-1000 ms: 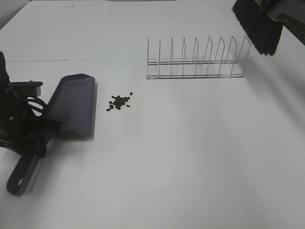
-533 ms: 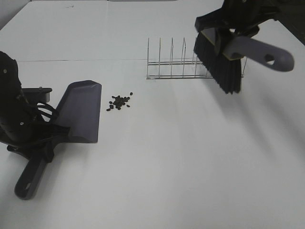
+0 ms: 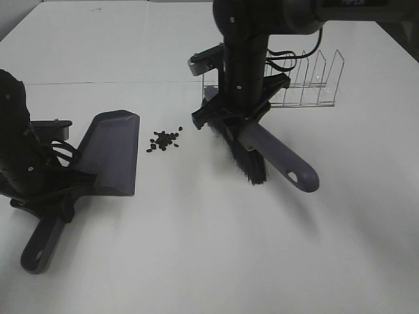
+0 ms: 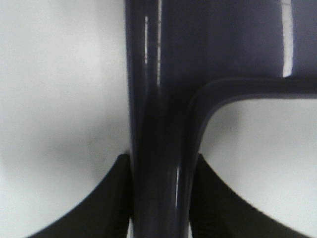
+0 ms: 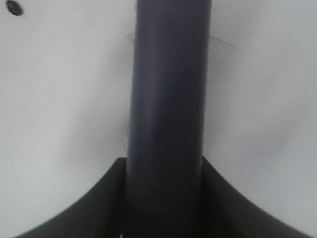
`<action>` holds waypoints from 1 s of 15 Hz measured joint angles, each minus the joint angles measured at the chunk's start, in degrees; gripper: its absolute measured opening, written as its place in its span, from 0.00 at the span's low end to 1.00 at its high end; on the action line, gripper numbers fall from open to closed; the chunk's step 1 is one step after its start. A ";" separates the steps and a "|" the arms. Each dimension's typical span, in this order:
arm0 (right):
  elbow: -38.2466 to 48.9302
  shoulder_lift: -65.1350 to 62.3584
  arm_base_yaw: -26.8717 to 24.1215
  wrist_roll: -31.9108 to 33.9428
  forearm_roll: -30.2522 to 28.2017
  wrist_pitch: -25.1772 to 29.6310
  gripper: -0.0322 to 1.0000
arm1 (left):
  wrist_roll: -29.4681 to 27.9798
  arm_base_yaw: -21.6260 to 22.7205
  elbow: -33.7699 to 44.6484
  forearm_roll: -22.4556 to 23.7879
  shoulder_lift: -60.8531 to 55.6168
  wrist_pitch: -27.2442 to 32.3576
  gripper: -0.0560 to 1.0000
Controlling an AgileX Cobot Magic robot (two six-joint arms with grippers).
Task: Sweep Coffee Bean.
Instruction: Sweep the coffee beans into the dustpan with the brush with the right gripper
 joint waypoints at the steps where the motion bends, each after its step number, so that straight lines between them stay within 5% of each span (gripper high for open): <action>1: -3.21 2.29 1.49 -0.17 -0.06 1.20 0.30 | 0.00 0.00 0.00 0.00 0.00 0.00 0.31; 4: -11.57 7.79 4.58 -1.83 1.26 4.81 0.30 | 0.00 0.00 0.00 0.00 0.00 0.06 0.31; 10: -30.42 14.67 8.94 -9.17 18.96 8.88 0.30 | 0.00 0.00 0.00 -0.11 0.00 0.06 0.31; 15: -39.08 15.01 9.22 -7.28 13.69 9.57 0.30 | 0.00 0.00 0.00 -0.11 0.00 0.06 0.31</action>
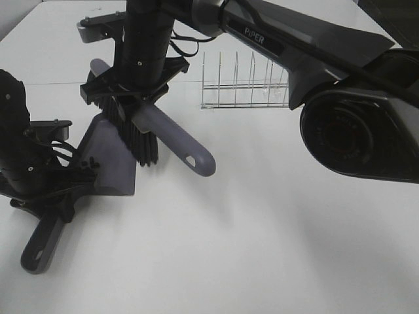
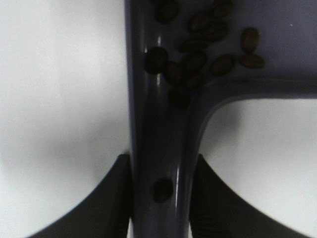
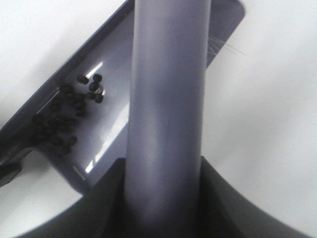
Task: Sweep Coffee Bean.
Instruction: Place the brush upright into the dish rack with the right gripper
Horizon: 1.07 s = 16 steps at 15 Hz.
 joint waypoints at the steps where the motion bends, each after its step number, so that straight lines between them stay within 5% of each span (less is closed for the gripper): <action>1: -1.15 0.00 -0.06 0.11 -1.89 0.06 0.30 | 0.00 0.00 0.00 0.00 0.00 0.00 0.31; 5: -1.38 -3.50 -2.75 0.11 -5.67 0.57 0.30 | 0.00 0.00 0.00 0.00 0.00 0.00 0.31; 9: -0.86 -9.97 -11.86 0.11 -6.13 0.63 0.30 | 0.00 0.00 0.00 0.00 0.00 0.00 0.31; 16: 20.23 -25.95 -28.71 -0.40 -6.47 0.52 0.30 | 0.00 0.00 0.00 0.00 0.00 0.00 0.31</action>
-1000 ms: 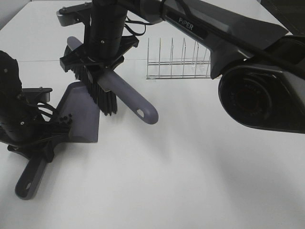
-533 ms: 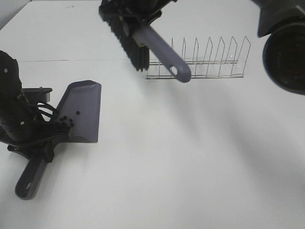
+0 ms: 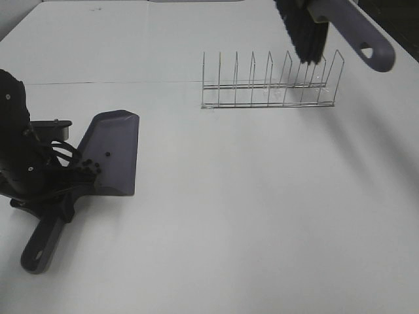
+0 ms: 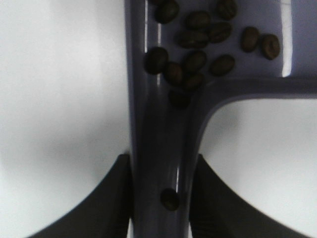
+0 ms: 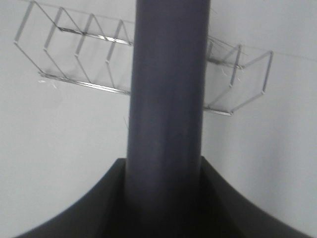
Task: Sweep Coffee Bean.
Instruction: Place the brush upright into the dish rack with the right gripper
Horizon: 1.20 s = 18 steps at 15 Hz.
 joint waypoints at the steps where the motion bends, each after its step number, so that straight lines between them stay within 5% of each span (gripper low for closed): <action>1: 4.01 -1.49 -2.01 0.00 0.00 0.00 0.30 | 0.00 0.00 0.00 0.00 0.00 0.00 0.31; 9: 24.64 -2.58 -6.07 6.07 -6.30 -1.60 0.30 | 0.00 0.00 0.00 0.00 0.00 0.00 0.31; 18: 23.03 3.95 -6.70 5.96 -6.65 -7.91 0.30 | 0.06 0.00 0.00 0.00 0.00 0.00 0.31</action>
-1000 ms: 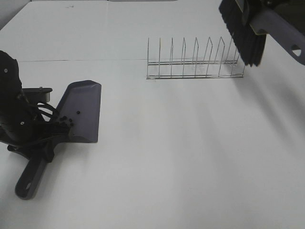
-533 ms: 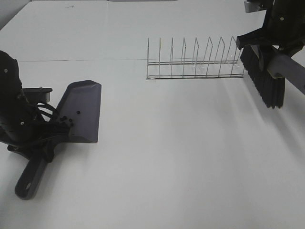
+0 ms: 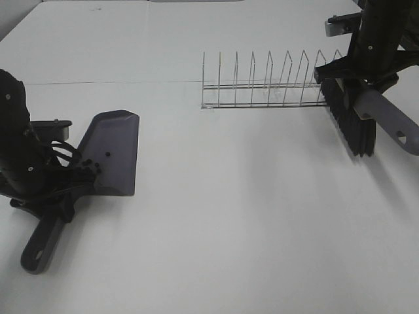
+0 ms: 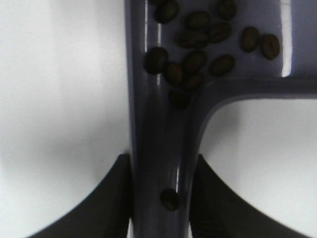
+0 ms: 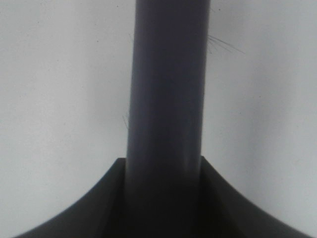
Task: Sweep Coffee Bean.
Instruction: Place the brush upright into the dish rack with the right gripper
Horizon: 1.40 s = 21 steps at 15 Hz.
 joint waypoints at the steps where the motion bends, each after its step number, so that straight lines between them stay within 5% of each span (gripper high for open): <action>1: -1.32 0.92 0.00 0.00 -0.40 -0.06 0.30 | 0.00 0.00 0.00 0.00 0.00 0.00 0.31; 5: -8.02 4.70 -0.40 -0.52 -1.38 -0.11 0.30 | 0.11 0.00 0.00 0.00 0.00 0.00 0.31; 10: -17.99 10.77 -4.18 -6.07 4.58 1.26 0.30 | 0.11 0.00 0.00 0.00 0.00 0.00 0.31; 18: -19.14 11.80 -4.47 -6.42 6.99 -2.86 0.30 | 0.17 0.00 0.00 0.00 0.00 0.00 0.31; 19: -19.14 11.80 -4.47 -6.36 6.99 -2.81 0.31 | 0.17 0.00 0.00 0.00 0.00 0.00 0.31; 21: -19.42 11.80 -4.47 -5.61 6.93 -2.92 0.52 | 0.17 0.00 0.00 0.00 0.00 0.00 0.31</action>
